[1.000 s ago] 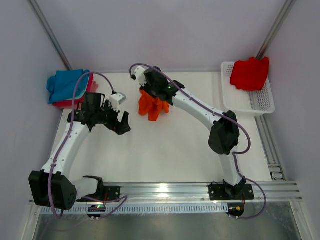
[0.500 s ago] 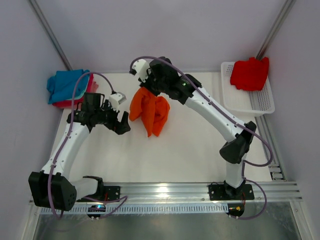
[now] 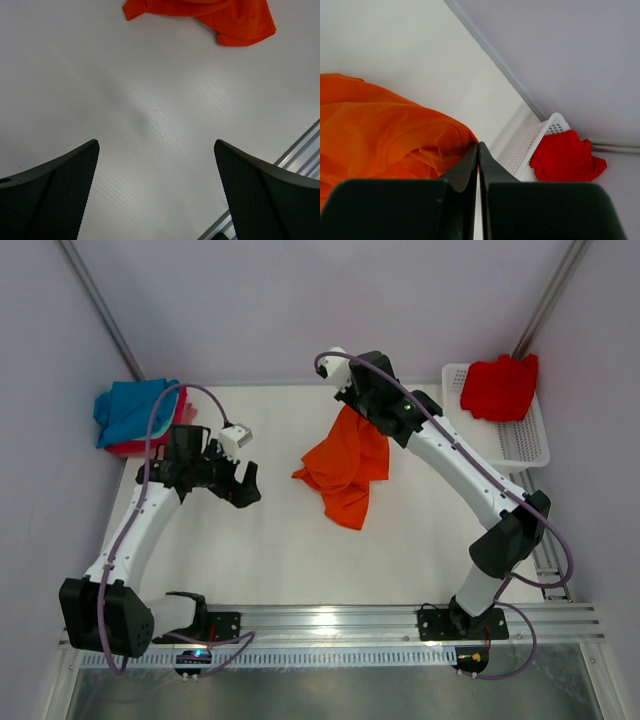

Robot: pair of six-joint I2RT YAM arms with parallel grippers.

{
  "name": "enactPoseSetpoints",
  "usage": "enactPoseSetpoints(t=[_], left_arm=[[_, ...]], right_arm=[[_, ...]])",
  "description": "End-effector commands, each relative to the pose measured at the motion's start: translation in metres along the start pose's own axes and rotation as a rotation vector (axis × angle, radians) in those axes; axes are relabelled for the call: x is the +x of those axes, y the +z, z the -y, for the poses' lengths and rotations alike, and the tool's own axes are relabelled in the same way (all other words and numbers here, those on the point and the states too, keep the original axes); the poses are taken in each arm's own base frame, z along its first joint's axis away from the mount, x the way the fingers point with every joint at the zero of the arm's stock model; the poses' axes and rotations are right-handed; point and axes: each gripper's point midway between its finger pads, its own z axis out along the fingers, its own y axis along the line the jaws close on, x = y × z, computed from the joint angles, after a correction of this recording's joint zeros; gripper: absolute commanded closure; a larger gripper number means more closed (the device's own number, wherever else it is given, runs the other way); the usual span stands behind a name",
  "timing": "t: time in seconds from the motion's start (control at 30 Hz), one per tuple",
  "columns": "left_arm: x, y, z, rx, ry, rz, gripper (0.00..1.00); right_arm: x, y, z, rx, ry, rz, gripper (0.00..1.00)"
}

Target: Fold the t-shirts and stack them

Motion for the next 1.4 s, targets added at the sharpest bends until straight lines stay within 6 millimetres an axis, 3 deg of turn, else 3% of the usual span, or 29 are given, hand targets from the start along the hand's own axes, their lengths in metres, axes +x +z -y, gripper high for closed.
enactPoseSetpoints(t=[0.0,0.3,0.43,0.47,0.53,0.57,0.97,1.17,1.37], left_arm=[[-0.012,0.001,-0.016,-0.061,0.009,0.021,0.01],[-0.025,0.014,-0.018,-0.004,0.022,0.005,0.01],[-0.018,0.038,-0.02,-0.023,0.038,-0.075,0.01],[-0.015,0.05,-0.011,-0.016,0.07,-0.11,0.01],[-0.014,0.064,-0.012,-0.079,0.124,-0.134,0.01],[-0.014,0.075,0.0,-0.071,0.161,-0.144,0.01],[-0.046,0.158,0.038,-0.275,0.351,-0.112,0.01],[-0.062,0.193,0.03,-0.358,0.336,-0.081,0.01],[-0.086,0.212,0.016,-0.455,0.316,-0.028,0.01]], right_arm=[[-0.031,-0.014,0.015,0.051,0.022,0.105,0.97],[-0.04,-0.01,0.028,0.116,0.033,0.116,0.97],[-0.047,-0.015,0.034,0.125,0.048,0.135,0.97],[-0.05,-0.018,0.037,0.127,0.053,0.142,0.97],[-0.054,-0.02,0.04,0.131,0.063,0.15,0.97],[-0.056,-0.021,0.043,0.136,0.066,0.153,0.97],[-0.055,-0.027,0.038,0.106,0.098,0.156,0.97],[-0.054,-0.035,0.041,0.108,0.103,0.163,0.97],[-0.051,-0.037,0.04,0.105,0.098,0.157,0.97]])
